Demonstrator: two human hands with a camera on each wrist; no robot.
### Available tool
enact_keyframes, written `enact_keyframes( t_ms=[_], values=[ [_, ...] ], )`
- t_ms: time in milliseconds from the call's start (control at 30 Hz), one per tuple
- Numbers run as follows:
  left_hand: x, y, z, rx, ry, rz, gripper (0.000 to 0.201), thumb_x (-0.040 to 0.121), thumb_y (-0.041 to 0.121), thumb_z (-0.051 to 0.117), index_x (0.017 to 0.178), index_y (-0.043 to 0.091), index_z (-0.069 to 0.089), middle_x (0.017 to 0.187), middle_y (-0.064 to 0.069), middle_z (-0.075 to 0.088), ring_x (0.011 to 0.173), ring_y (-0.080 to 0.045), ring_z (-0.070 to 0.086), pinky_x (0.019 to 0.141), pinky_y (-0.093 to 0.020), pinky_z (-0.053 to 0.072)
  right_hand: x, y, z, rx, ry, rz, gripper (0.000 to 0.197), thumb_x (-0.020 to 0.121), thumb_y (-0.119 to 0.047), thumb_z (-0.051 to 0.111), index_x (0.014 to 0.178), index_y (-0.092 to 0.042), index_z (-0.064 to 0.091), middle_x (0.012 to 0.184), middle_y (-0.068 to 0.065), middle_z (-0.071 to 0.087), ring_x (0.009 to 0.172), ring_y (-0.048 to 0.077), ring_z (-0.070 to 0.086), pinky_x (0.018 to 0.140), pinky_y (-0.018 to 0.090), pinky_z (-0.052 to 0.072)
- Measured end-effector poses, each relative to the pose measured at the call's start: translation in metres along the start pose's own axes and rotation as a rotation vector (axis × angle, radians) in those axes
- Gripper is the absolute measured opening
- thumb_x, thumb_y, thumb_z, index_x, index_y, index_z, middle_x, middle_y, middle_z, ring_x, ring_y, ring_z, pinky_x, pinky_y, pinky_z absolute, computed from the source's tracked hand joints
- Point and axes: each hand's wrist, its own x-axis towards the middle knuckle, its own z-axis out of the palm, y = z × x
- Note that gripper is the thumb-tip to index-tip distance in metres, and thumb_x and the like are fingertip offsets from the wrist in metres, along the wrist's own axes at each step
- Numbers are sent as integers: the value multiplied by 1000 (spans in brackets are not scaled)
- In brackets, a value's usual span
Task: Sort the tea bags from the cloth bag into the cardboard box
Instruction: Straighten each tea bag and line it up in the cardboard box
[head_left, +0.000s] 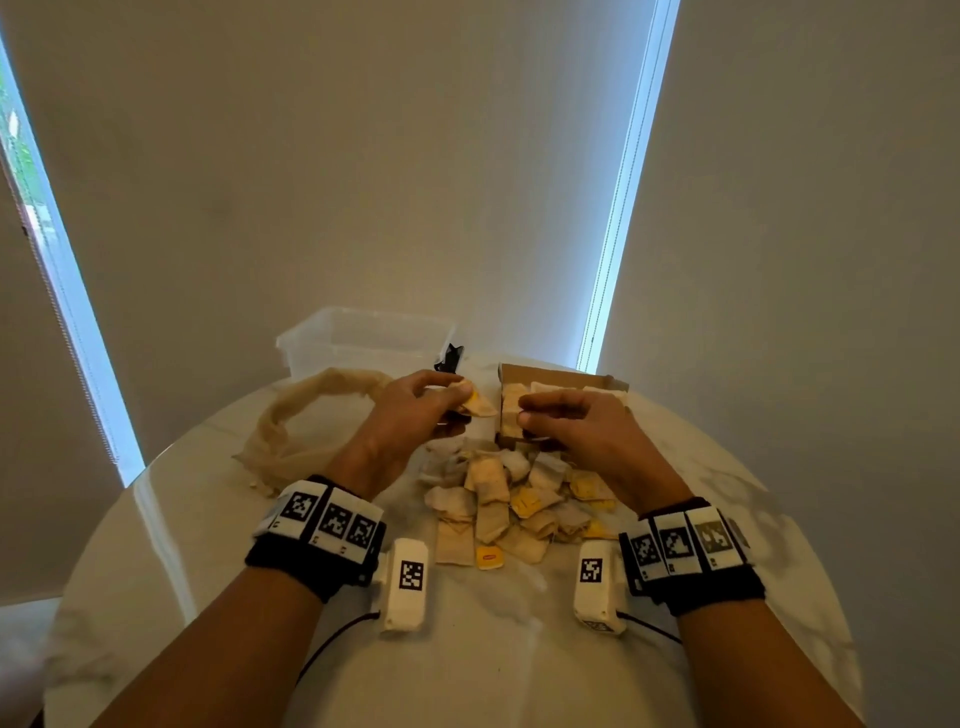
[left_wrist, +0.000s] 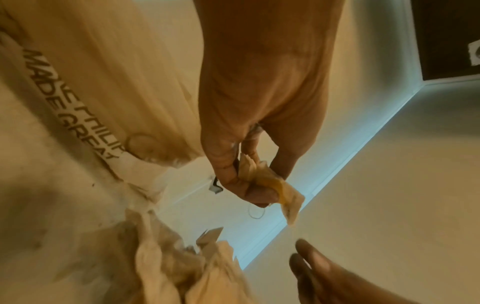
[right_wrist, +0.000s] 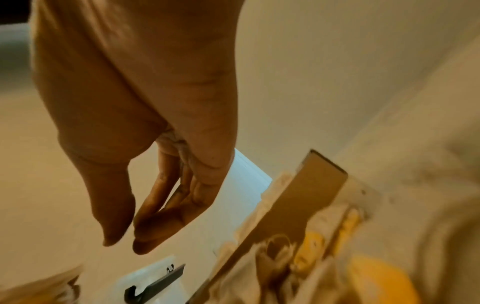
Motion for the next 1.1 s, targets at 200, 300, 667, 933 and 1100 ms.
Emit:
enact_keyframes(
  t_ms=[200,300,667,933,1100],
  values=[
    [0,13,-9,-40,39,51,23,105,11,57,117,17,76,110,-6,78,98,-20,75,71,-25,58,10,-18,29,-736,-243,-53,34,88,-27,86,120,-30,76,117,-12,71,100,5,67,80,19,55],
    [-1,12,-9,-51,2,31,30,106,8,51,115,16,79,108,-1,79,97,-14,75,72,-25,58,16,-21,40,-1042,-366,-1,44,91,-20,82,131,-32,70,125,-6,65,113,15,63,94,30,56],
    [1,11,-15,-117,20,46,29,104,6,52,111,10,80,105,0,80,87,-10,76,71,-26,59,20,-49,38,-1091,-400,-40,25,98,-19,72,120,-31,76,114,-13,71,98,3,62,91,22,50],
    [-2,10,-15,-122,60,77,28,105,8,52,111,10,80,104,-1,80,90,-12,74,69,-25,59,42,-21,87,-1244,-449,-88,22,92,-36,81,111,-26,80,102,-8,71,94,16,69,86,32,62],
    [-1,8,-15,-118,54,89,28,104,7,53,109,8,80,105,-3,80,89,-12,74,68,-24,58,41,-34,50,-812,-257,16,16,97,-36,75,101,-21,79,90,-7,76,83,12,73,75,24,59]
  ],
)
